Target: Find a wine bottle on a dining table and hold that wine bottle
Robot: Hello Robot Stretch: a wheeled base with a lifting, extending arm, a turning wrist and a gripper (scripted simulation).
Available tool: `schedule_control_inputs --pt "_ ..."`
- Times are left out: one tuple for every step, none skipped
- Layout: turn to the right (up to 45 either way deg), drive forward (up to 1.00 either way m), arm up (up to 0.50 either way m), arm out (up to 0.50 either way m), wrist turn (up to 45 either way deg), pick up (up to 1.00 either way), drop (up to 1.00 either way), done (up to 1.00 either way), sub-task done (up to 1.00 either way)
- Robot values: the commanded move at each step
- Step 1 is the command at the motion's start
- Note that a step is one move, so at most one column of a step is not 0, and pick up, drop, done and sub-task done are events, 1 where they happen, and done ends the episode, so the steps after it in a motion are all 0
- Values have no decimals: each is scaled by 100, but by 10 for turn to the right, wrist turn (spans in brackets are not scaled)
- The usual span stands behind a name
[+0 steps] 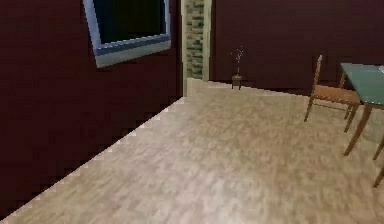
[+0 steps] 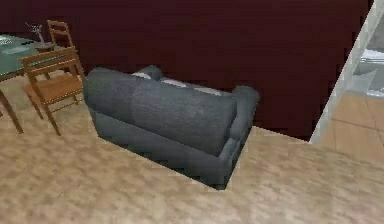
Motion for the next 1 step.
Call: schedule_control_inputs --pt "30 0 0 0 0 0 0 0 0"
